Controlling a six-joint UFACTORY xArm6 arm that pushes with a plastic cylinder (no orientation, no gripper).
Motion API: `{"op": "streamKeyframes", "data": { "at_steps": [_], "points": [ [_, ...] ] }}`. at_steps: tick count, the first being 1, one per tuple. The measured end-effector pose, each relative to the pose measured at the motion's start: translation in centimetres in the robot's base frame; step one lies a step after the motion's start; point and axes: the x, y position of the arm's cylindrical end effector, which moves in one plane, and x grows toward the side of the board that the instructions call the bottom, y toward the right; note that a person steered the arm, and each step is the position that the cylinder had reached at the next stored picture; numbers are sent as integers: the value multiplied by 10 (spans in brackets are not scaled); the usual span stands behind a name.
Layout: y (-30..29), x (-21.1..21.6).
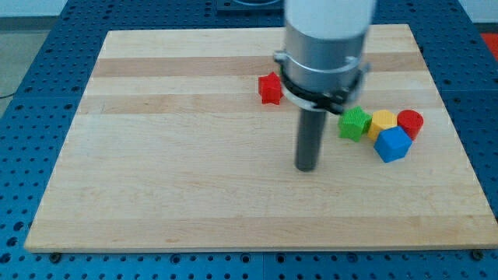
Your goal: Point your arm at red circle
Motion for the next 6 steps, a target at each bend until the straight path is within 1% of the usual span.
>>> {"op": "streamKeyframes", "data": {
  "at_steps": [1,2,3,4,5,6],
  "points": [
    [55,20],
    [113,30],
    [183,27],
    [222,5],
    [220,-31],
    [201,-52]
  ]
}}
